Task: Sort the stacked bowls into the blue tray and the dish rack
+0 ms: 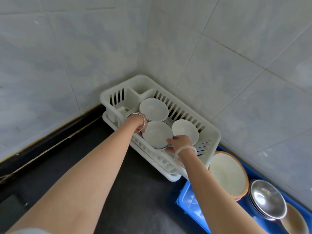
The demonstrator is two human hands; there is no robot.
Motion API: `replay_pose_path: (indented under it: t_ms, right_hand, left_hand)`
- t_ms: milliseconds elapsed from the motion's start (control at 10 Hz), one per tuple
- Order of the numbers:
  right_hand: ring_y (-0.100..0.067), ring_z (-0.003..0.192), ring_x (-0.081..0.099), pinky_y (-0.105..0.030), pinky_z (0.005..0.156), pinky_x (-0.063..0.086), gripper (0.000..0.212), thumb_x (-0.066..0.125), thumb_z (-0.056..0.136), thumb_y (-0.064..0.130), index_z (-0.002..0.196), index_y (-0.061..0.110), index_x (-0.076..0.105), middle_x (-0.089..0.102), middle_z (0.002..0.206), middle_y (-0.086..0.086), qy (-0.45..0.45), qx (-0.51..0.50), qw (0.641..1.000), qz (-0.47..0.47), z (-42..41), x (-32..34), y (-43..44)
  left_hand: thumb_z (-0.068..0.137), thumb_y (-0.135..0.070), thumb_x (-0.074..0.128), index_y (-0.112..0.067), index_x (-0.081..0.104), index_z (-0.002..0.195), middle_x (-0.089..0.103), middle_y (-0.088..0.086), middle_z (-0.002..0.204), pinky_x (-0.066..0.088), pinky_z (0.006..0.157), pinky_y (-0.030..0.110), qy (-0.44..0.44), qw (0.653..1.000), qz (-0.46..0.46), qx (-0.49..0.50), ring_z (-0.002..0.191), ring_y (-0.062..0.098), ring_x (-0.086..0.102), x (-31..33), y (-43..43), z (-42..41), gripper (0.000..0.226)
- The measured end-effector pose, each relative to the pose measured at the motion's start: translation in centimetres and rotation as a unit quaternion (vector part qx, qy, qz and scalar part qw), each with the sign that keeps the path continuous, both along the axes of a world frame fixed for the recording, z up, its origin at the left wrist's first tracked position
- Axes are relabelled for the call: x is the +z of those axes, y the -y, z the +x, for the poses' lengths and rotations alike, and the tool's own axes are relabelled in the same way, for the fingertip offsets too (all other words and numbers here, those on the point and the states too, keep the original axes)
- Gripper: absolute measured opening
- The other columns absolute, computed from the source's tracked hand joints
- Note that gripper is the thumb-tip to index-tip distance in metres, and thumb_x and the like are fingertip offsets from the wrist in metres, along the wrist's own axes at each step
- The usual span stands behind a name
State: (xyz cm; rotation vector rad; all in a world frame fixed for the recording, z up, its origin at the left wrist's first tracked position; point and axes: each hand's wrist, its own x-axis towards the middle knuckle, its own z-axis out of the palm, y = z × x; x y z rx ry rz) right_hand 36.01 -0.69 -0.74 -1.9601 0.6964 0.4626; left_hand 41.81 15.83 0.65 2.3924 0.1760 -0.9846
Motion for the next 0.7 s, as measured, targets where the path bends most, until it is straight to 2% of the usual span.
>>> replay_pose_path:
  t_ms: [100, 200, 300, 400, 500, 600, 700]
  right_hand:
    - [-0.027, 0.073, 0.068, -0.036, 0.071, 0.058, 0.005, 0.061, 0.087, 0.013, 0.082, 0.011, 0.062, 0.065, 0.073, -0.009, -0.005, 0.004, 1.000, 0.006, -0.2, 0.2, -0.1]
    - [-0.032, 0.099, 0.065, -0.041, 0.087, 0.053, 0.011, 0.059, 0.088, 0.020, 0.080, 0.012, 0.059, 0.068, 0.101, -0.016, -0.002, -0.005, 1.000, 0.030, -0.5, 0.3, 0.1]
    - [-0.029, 0.102, 0.060, -0.044, 0.097, 0.047, 0.017, 0.059, 0.088, 0.032, 0.080, 0.018, 0.054, 0.063, 0.112, -0.014, -0.036, -0.030, 0.995, 0.088, -1.2, 0.7, 0.3]
    - [-0.030, 0.105, 0.058, -0.044, 0.099, 0.045, 0.017, 0.054, 0.090, 0.033, 0.085, 0.017, 0.055, 0.062, 0.118, -0.012, -0.039, -0.030, 0.993, 0.103, -1.9, 1.7, 0.7]
    - [-0.029, 0.109, 0.059, -0.045, 0.101, 0.044, 0.018, 0.044, 0.096, 0.023, 0.099, 0.015, 0.060, 0.060, 0.126, -0.014, 0.068, -0.009, 0.990, 0.119, -3.5, 5.0, 1.4]
    - [-0.018, 0.095, 0.067, -0.033, 0.090, 0.051, 0.023, 0.041, 0.098, 0.021, 0.106, 0.019, 0.063, 0.069, 0.112, -0.004, 0.251, -0.001, 0.952, 0.178, -6.2, 11.7, 3.6]
    - [-0.020, 0.088, 0.071, -0.026, 0.079, 0.056, 0.028, 0.042, 0.097, 0.021, 0.095, 0.022, 0.069, 0.075, 0.092, -0.002, 0.443, 0.041, 0.865, 0.234, -10.8, 20.3, 7.6]
  left_hand:
    - [0.086, 0.000, 0.056, 0.003, 0.053, 0.123, 0.059, 0.020, 0.124, 0.048, 0.098, 0.042, 0.019, 0.999, 0.015, -0.023, 0.112, 0.034, 0.059, 0.1, 0.0, 0.1, 0.038]
    - [0.086, -0.001, 0.053, 0.002, 0.057, 0.118, 0.062, 0.020, 0.120, 0.051, 0.095, 0.041, 0.036, 0.998, 0.034, -0.035, 0.106, 0.031, 0.062, 0.0, 0.2, -0.3, 0.032]
    - [0.088, -0.005, 0.049, 0.000, 0.057, 0.116, 0.064, 0.018, 0.114, 0.052, 0.092, 0.038, 0.060, 0.998, 0.021, -0.010, 0.098, 0.029, 0.063, 0.0, 0.5, -0.7, 0.030]
    - [0.090, -0.011, 0.043, -0.002, 0.057, 0.115, 0.060, 0.013, 0.102, 0.048, 0.085, 0.035, 0.111, 0.994, 0.017, 0.011, 0.091, 0.027, 0.056, 0.3, 0.7, -1.6, 0.030]
    - [0.091, -0.010, 0.039, 0.000, 0.058, 0.110, 0.058, 0.013, 0.098, 0.046, 0.084, 0.037, 0.157, 0.986, 0.009, 0.056, 0.097, 0.031, 0.057, 0.8, 1.2, -2.7, 0.029]
    - [0.092, -0.009, 0.037, -0.006, 0.057, 0.093, 0.055, 0.006, 0.088, 0.041, 0.076, 0.033, 0.235, 0.962, -0.046, 0.131, 0.096, 0.030, 0.054, 1.9, 1.9, -4.7, 0.020]
    - [0.093, -0.008, 0.039, -0.016, 0.059, 0.106, 0.062, 0.003, 0.106, 0.044, 0.078, 0.030, 0.282, 0.924, -0.123, 0.226, 0.107, 0.026, 0.055, 2.9, 3.2, -9.4, 0.026]
